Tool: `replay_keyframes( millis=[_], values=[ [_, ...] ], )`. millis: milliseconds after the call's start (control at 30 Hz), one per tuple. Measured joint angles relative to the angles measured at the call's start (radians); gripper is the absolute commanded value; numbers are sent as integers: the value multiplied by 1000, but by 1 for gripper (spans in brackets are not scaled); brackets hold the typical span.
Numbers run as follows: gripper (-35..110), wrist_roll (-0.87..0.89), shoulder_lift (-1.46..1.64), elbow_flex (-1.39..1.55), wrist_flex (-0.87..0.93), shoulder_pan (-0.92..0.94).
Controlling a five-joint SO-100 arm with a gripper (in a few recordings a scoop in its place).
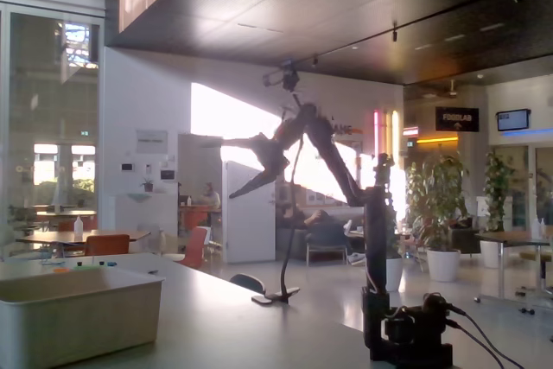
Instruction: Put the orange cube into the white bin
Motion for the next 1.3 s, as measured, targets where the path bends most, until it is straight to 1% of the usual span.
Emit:
replay_keyframes(
  millis=[133,267,400,600,833,1000,1100,1300],
  values=[
    [63,0,0,249,-14,-5],
    [63,8,0,468,-100,-6],
    [63,57,-2,686,-252,-6],
    [64,101,40,1040,-569,-6],
    [64,107,337,1499,-931,-8],
    [63,107,638,1842,-1121,-8],
    [63,107,830,2022,-1178,-18],
    [63,107,1224,2312,-1184,-52]
  ],
)
